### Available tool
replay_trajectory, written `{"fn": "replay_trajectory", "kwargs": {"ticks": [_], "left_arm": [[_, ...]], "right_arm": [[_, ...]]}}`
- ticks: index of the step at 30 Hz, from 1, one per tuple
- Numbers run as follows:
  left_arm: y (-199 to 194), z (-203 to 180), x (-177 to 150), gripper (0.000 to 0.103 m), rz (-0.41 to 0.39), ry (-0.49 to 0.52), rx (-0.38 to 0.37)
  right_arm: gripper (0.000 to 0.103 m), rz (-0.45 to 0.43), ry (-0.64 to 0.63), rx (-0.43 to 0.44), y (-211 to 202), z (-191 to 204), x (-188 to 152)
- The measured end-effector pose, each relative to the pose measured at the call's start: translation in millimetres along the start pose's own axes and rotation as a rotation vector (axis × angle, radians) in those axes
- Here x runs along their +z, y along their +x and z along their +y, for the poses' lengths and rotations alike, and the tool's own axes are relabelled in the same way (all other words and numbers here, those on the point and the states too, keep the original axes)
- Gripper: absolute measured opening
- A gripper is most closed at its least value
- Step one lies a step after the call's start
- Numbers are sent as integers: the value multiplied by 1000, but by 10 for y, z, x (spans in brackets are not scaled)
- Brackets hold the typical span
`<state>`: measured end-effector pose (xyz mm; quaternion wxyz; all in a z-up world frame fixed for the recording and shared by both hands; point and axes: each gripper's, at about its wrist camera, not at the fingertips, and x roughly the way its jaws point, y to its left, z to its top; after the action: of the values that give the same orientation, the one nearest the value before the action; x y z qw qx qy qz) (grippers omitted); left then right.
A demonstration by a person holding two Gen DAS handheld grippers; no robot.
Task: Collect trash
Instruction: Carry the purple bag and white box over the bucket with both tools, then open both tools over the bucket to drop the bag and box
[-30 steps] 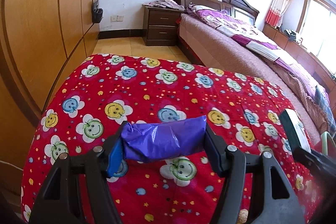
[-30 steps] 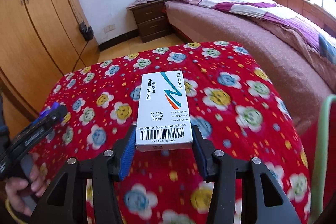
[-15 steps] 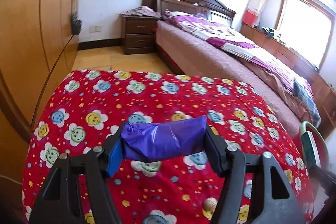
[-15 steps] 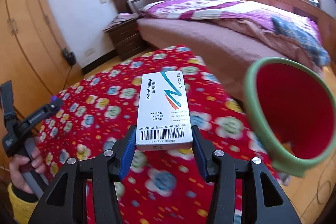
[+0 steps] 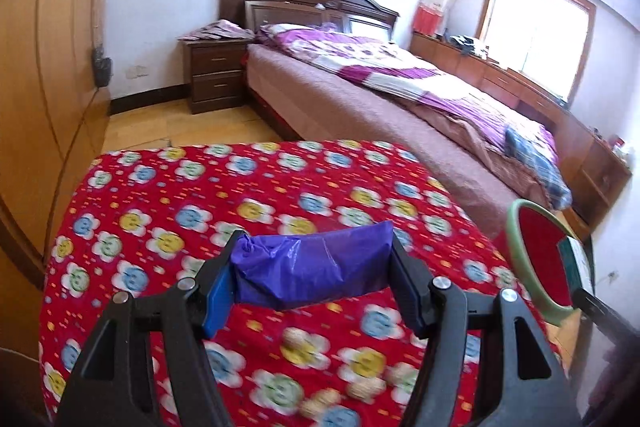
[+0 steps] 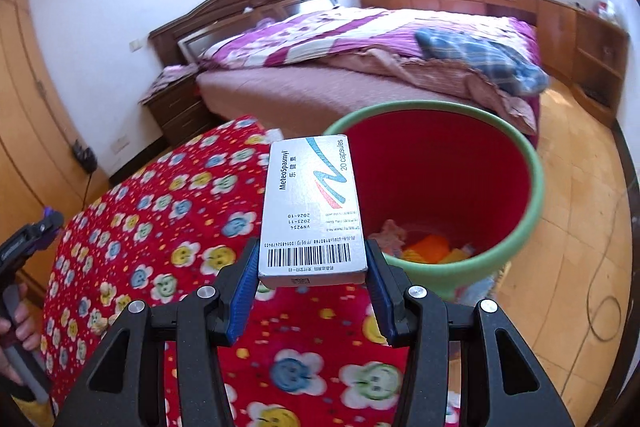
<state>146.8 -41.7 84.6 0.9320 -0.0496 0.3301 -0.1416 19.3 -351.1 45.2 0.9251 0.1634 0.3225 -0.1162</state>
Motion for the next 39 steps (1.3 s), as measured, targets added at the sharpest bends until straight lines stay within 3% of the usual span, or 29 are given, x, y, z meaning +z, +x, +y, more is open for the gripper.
{"fn": "replay_trajectory", "kwargs": {"ticks": [9, 18, 29, 39], "left_arm": [[-49, -699, -54, 67, 46, 74, -136], [147, -1422, -91, 67, 112, 150, -279], [413, -2052, -98, 67, 135, 224, -326], [699, -2584, -200, 67, 174, 290, -370]], "right_arm": [[51, -39, 77, -33, -126, -444, 19], [51, -37, 112, -57, -4, -781, 93], [53, -30, 132, -11, 233, -1054, 190], [53, -60, 159, 6, 199, -1323, 160]]}}
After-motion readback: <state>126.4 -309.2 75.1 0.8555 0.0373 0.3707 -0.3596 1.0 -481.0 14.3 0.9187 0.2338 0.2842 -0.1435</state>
